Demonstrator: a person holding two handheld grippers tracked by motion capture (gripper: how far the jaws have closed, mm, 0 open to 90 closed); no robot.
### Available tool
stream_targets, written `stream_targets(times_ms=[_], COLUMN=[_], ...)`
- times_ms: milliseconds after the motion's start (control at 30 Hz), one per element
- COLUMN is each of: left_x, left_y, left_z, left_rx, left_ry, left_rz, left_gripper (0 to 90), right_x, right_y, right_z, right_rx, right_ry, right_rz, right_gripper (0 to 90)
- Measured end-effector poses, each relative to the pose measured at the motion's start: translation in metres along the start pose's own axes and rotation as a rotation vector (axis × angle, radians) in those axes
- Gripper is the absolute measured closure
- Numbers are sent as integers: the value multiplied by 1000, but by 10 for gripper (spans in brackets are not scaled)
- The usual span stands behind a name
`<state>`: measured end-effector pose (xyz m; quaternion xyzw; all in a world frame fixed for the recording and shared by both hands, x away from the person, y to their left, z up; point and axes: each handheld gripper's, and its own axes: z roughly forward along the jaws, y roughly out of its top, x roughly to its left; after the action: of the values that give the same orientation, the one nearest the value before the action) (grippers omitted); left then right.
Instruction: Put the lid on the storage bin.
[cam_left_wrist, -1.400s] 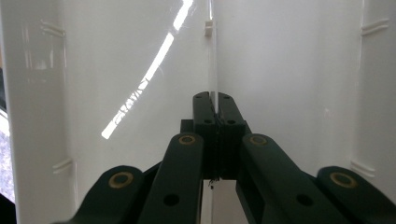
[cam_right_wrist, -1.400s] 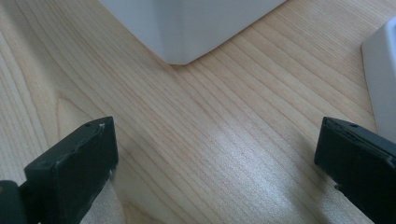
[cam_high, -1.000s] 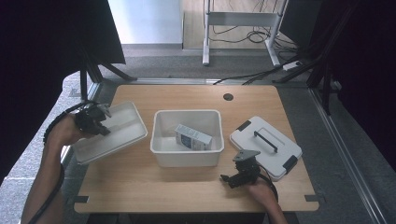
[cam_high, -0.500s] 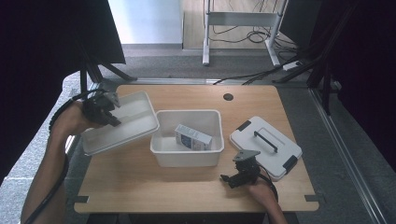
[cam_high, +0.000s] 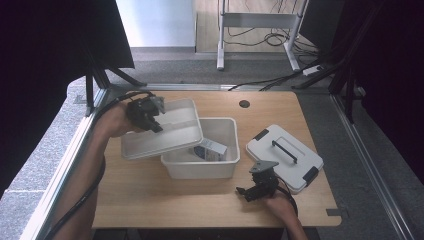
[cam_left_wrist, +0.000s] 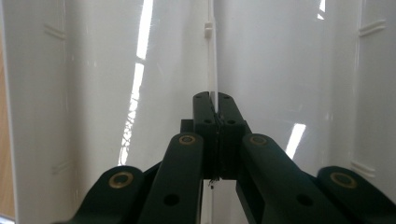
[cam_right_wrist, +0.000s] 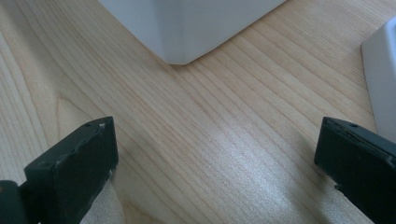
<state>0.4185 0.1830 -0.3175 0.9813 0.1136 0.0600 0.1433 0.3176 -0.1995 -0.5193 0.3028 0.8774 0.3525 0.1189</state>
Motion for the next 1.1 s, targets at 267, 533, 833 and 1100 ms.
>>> stream_targets(times_ms=[267, 533, 833, 1100], left_x=[-7, -14, -14, -14], left_y=[46, 82, 93, 91], left_z=[23, 49, 76, 82], left_rx=[5, 11, 28, 27], left_ry=[-33, -55, -82, -90], left_rz=[109, 183, 187, 158], left_gripper=[889, 888, 888, 885], right_x=[0, 0, 0, 0], right_y=[0, 0, 0, 0], right_z=[0, 0, 0, 0], right_rx=[-1, -1, -2, 0], right_ry=[0, 0, 0, 1], right_rz=[-1, -2, -2, -1], right_gripper=[0, 0, 0, 0])
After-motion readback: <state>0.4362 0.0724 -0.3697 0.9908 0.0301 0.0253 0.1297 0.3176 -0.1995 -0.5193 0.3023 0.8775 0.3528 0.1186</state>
